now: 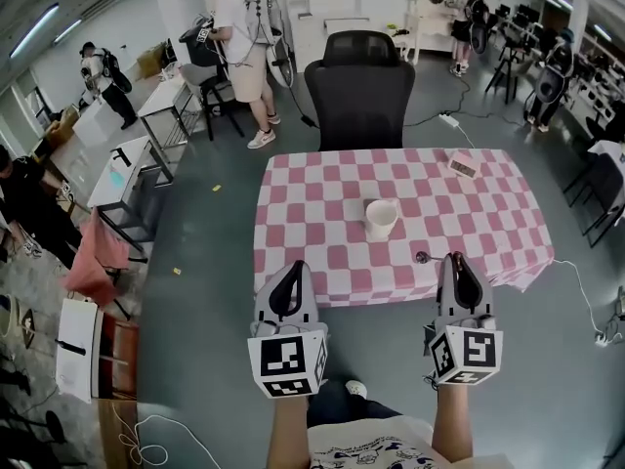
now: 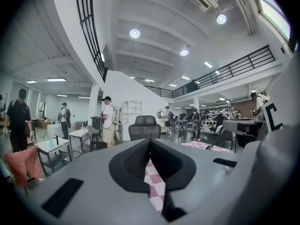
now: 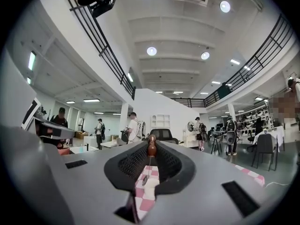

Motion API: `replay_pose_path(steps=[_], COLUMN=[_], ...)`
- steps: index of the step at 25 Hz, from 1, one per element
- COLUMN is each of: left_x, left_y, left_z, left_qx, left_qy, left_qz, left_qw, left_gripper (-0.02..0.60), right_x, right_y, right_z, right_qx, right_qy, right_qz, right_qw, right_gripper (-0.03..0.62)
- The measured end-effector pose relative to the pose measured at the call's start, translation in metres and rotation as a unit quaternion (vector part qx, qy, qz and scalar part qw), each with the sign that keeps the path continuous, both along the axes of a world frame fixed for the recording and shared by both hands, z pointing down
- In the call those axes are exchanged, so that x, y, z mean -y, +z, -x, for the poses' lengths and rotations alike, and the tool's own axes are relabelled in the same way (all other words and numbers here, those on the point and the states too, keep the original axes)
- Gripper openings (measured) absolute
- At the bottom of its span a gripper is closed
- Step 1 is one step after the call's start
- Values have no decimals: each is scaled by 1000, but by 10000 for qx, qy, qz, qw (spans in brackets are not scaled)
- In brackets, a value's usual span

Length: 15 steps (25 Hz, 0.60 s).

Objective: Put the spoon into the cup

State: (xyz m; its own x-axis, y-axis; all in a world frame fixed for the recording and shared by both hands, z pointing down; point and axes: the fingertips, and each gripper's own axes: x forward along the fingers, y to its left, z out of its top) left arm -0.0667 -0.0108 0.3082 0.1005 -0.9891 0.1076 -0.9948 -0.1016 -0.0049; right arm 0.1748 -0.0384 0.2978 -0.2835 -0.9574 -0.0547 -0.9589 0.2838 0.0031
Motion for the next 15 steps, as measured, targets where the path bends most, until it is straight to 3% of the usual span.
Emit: replay_pose_path(steps=[15], left_x=[117], left_y=[27], left_z=[5], left_qx=[-40], left_qy=[149], left_qz=[263], left_qw=[9995], left_gripper=[14], right_x=[110], right_y=[26], right_z=[11], right_qx=[-77], right_qy=[11], right_qz=[269], right_qw=[9996], right_gripper=[52])
